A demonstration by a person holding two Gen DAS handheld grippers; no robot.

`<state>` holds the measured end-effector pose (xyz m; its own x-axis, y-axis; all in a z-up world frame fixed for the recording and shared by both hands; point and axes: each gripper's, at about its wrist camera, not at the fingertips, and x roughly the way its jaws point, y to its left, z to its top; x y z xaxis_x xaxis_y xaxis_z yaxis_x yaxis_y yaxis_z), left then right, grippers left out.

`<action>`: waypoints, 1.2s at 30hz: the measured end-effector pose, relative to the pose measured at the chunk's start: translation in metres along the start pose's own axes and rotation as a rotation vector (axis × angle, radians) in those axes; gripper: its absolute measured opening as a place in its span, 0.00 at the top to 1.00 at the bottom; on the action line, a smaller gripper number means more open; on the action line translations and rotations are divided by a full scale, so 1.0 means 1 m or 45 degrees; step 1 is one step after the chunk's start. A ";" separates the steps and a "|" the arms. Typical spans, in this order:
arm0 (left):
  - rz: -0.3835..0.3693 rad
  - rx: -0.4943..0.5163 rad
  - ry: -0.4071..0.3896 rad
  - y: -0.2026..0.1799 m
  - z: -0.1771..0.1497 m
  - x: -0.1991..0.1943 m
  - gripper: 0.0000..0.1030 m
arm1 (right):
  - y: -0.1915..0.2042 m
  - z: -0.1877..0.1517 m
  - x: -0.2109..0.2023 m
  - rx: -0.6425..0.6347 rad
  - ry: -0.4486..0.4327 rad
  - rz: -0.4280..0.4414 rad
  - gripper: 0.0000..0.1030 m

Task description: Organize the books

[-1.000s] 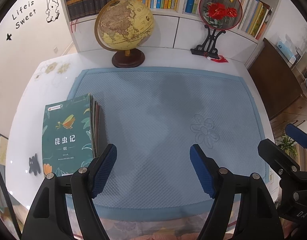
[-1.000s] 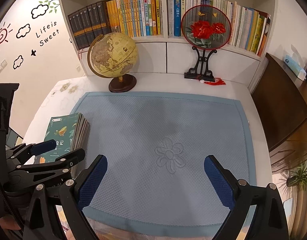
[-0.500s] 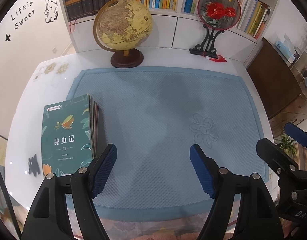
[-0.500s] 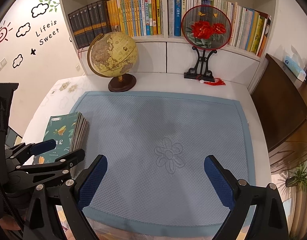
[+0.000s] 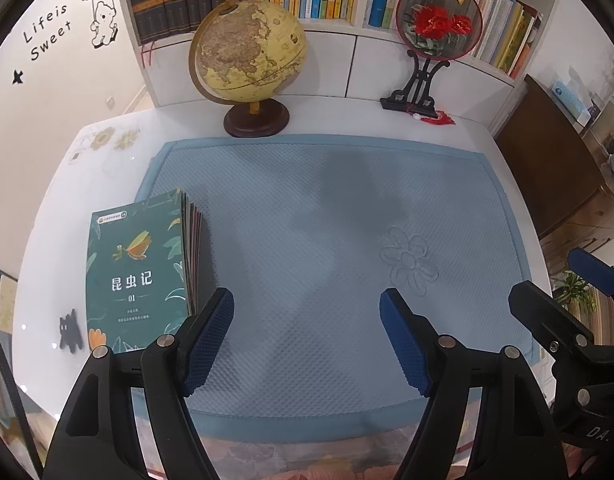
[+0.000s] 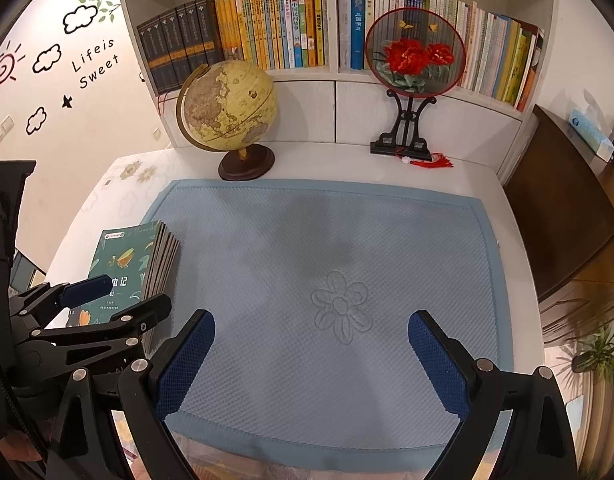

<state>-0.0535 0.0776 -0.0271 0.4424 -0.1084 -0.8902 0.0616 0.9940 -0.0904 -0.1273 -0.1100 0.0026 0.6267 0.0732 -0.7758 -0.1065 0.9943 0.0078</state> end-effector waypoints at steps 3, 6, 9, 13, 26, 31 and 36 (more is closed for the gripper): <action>0.002 -0.005 -0.002 0.001 0.000 0.000 0.28 | 0.000 0.000 0.000 -0.001 0.000 0.000 0.06; 0.006 -0.010 -0.003 0.002 0.000 -0.001 0.28 | 0.001 0.000 -0.001 -0.002 0.000 0.002 0.06; 0.008 -0.012 -0.003 0.003 0.000 0.000 0.28 | 0.000 0.000 -0.001 -0.005 0.001 0.002 0.06; 0.007 -0.013 -0.001 0.002 -0.001 -0.001 0.28 | 0.000 0.001 0.000 -0.010 0.003 0.005 0.06; 0.011 -0.008 0.002 0.003 -0.001 0.000 0.28 | -0.002 0.004 0.003 -0.012 0.009 0.005 0.06; 0.010 -0.009 0.007 0.004 0.001 0.001 0.28 | -0.002 0.005 0.004 -0.012 0.010 0.005 0.06; 0.010 -0.010 0.008 0.005 0.001 0.002 0.28 | -0.002 0.004 0.004 -0.005 0.011 0.006 0.06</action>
<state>-0.0514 0.0826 -0.0290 0.4369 -0.1003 -0.8939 0.0508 0.9949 -0.0868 -0.1218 -0.1113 0.0019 0.6192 0.0769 -0.7814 -0.1120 0.9937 0.0090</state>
